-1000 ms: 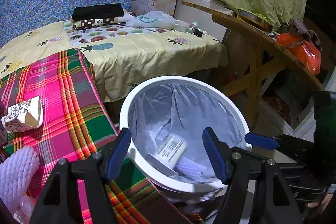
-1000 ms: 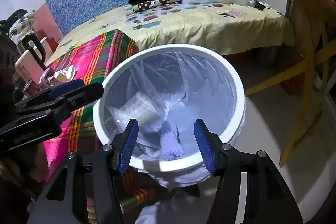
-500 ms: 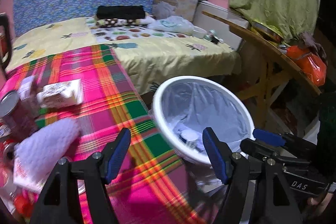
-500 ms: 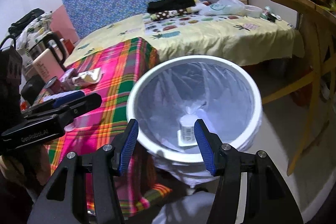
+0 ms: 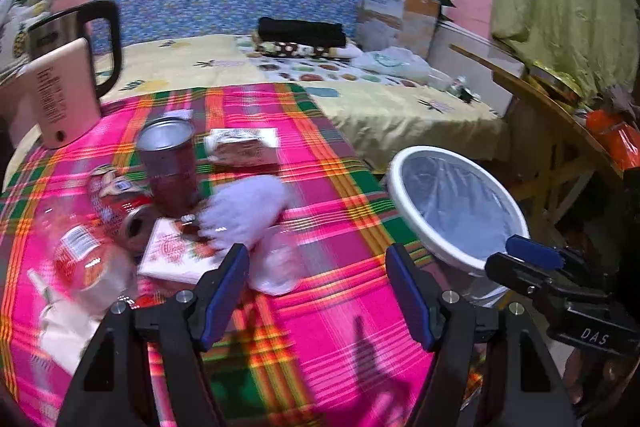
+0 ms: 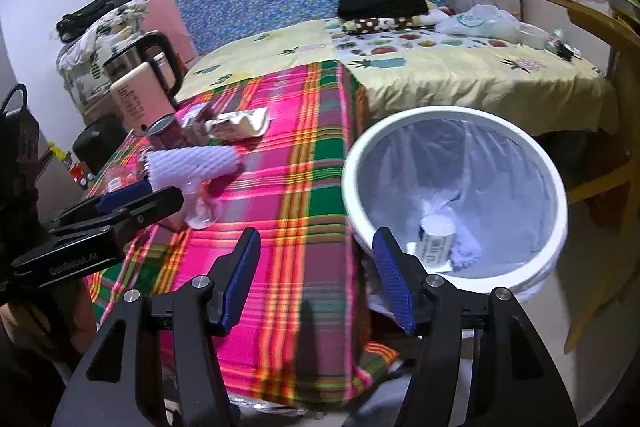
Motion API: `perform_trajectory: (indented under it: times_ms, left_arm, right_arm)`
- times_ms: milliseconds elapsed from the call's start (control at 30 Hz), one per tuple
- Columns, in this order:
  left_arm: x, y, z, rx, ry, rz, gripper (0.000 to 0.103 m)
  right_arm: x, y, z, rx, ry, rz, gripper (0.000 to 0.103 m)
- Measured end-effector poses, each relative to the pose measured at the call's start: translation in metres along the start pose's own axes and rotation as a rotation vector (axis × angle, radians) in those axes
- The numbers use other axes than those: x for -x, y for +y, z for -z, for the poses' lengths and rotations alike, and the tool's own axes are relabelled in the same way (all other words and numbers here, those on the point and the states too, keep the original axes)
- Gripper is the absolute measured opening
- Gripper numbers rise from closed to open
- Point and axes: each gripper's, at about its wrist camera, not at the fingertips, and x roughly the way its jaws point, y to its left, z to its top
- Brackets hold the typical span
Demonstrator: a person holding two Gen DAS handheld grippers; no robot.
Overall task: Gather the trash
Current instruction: 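Move both open tools back over the table trash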
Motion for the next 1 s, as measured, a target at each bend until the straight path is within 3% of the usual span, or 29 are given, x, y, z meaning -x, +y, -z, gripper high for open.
perform_trajectory:
  times_ms: [433, 900, 1000]
  left_arm:
    - [0.024, 0.053, 0.02, 0.078, -0.019, -0.11, 0.072]
    - [0.025, 0.083, 0.013, 0.117, -0.024, -0.139, 0.072]
    - [0.023, 0.087, 0.01, 0.118, -0.023, -0.142, 0.072]
  right_arm:
    - [-0.014, 0.037, 0.0, 0.05, 0.035, -0.044, 0.06]
    - [-0.041, 0.066, -0.007, 0.099, 0.07, -0.095, 0.058]
    - [-0.051, 0.072, -0.009, 0.115, 0.085, -0.101, 0.052]
